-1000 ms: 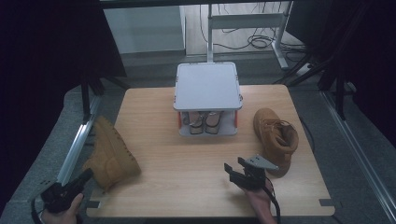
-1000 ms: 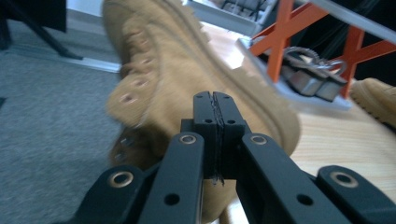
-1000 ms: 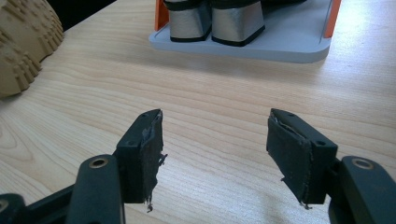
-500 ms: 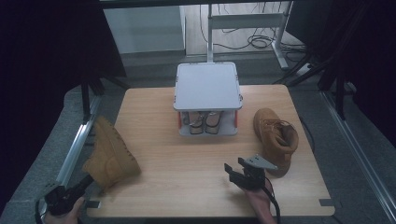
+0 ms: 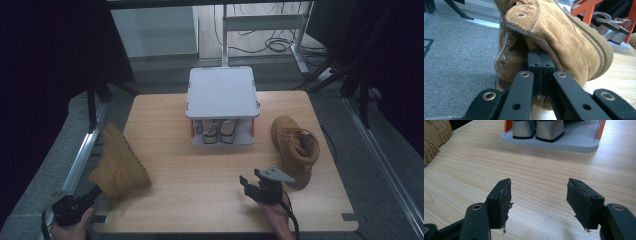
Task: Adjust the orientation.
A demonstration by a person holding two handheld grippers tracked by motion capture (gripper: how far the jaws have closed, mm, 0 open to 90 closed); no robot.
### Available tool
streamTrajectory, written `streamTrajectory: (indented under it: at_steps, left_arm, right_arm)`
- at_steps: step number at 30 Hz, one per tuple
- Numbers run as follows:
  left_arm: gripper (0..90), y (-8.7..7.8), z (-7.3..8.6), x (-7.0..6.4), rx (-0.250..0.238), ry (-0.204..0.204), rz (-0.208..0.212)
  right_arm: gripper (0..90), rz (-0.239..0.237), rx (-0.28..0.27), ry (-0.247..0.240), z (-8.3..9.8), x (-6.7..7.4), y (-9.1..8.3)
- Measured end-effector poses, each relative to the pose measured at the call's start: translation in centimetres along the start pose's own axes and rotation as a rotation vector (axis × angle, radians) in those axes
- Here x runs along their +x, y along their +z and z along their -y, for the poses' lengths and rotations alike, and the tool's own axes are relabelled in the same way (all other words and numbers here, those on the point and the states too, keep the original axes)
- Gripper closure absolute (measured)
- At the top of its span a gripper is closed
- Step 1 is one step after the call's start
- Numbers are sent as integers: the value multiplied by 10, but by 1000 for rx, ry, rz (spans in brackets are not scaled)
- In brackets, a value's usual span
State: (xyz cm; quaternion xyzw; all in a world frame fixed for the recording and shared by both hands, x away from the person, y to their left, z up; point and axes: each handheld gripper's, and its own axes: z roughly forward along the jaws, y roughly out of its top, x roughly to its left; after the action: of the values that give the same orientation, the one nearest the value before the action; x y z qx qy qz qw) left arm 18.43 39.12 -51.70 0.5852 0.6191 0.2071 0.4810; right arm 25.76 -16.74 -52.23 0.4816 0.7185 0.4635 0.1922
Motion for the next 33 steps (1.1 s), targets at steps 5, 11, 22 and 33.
streamTrajectory:
  at_steps: [5, 11, 22, 33]
  left_arm:
    - [896, 3, -1, -4, -4, -5, 18]
    - [897, 5, -7, -9, -16, -2, 35]
    - [896, 15, -15, -25, -7, 11, 99]
    - [896, 39, -34, -51, 4, 58, 132]
  right_arm:
    - [365, 1, 1, 2, 0, -1, 0]
    - [365, 6, 0, -4, 0, -1, -1]
    - [365, 19, 7, -10, 1, -1, 0]
    - [365, 34, 7, -6, 1, -5, 0]
